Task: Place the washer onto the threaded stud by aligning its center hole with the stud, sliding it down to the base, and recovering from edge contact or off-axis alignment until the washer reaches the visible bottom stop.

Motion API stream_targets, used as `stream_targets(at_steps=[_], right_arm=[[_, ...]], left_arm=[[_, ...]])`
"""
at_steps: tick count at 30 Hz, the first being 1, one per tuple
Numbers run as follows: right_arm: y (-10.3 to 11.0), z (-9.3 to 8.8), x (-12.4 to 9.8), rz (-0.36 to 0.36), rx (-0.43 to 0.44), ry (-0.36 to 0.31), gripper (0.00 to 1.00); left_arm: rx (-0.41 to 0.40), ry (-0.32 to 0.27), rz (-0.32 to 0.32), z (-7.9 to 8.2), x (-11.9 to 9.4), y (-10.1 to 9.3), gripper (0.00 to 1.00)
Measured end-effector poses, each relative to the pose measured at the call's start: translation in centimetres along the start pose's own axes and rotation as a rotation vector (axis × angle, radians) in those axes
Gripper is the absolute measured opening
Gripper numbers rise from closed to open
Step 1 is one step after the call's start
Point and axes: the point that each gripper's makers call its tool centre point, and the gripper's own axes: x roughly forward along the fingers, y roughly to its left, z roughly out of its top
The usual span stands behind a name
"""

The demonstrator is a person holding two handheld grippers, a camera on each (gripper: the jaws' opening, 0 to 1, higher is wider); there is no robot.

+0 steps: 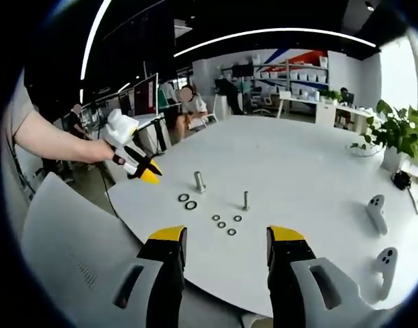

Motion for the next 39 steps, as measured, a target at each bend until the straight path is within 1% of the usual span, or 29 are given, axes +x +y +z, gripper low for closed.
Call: stream_targets(at_steps=[3,4,7,8,9,13,16,20,23,25,27,28,30,31,34,39], right_arm=[[0.6,-0.6,0.3,0.034,0.000,0.026,0.49],[0.5,-0.9,0.4,0.035,0.000,0.038,0.49],[0.6,-0.7,0.4,0.041,0.012,0.024,0.49],[0.7,-0.5,0.3,0.048,0.019,0.014,0.49],[0.7,-0.6,0.3,0.051,0.018,0.016,0.49],[0.9,-1.1,0.6,0.065,0.015,0.044,0.49],[0.9,-0.9,0.5,0.069,0.034,0.025,0.49],[0.6,-1.1,0.5,0.055,0.051,0.032,0.49],[0.6,-1.0,0.4,0.053,0.055,0.026,0.49],[0.5,-1.1,0.4,0.052,0.056,0.033,0.49],[0.5,-1.1,0.4,0.049,0.053,0.035,0.49],[0.5,-1.1,0.4,0.047,0.047,0.035,0.49],[0.6,-1.1,0.5,0.047,0.036,0.038,0.49],[0.6,-1.1,0.5,0.048,0.031,0.042,0.49],[0.6,-1.0,0.5,0.049,0.025,0.040,0.49],[0.6,-1.0,0.5,0.047,0.026,0.039,0.48]], left_arm=[[0.000,0.030,0.018,0.1,0.9,0.2,0.22],[-0.001,0.038,0.023,0.1,1.1,0.3,0.22],[0.003,0.071,0.034,0.2,2.1,0.7,0.23],[0.010,0.085,0.036,0.1,2.4,0.8,0.23],[0.019,0.116,0.034,-0.2,2.8,0.9,0.23],[0.048,0.166,0.036,-0.5,4.0,1.3,0.23],[0.048,0.226,0.018,-1.4,5.2,1.5,0.23],[0.079,0.268,0.009,-1.7,6.5,1.5,0.23],[0.078,0.300,0.006,-2.0,7.0,1.6,0.24],[0.094,0.318,0.012,-2.2,7.3,1.9,0.25],[0.101,0.317,0.026,-2.0,7.5,2.2,0.28],[0.099,0.280,0.027,-1.5,7.8,2.3,0.29],[0.108,0.310,0.028,-1.8,8.0,2.3,0.28],[0.117,0.334,0.015,-2.2,8.2,2.3,0.28],[0.150,0.350,0.010,-2.4,8.3,2.2,0.28],[0.175,0.366,-0.017,-2.5,8.8,1.6,0.29]])
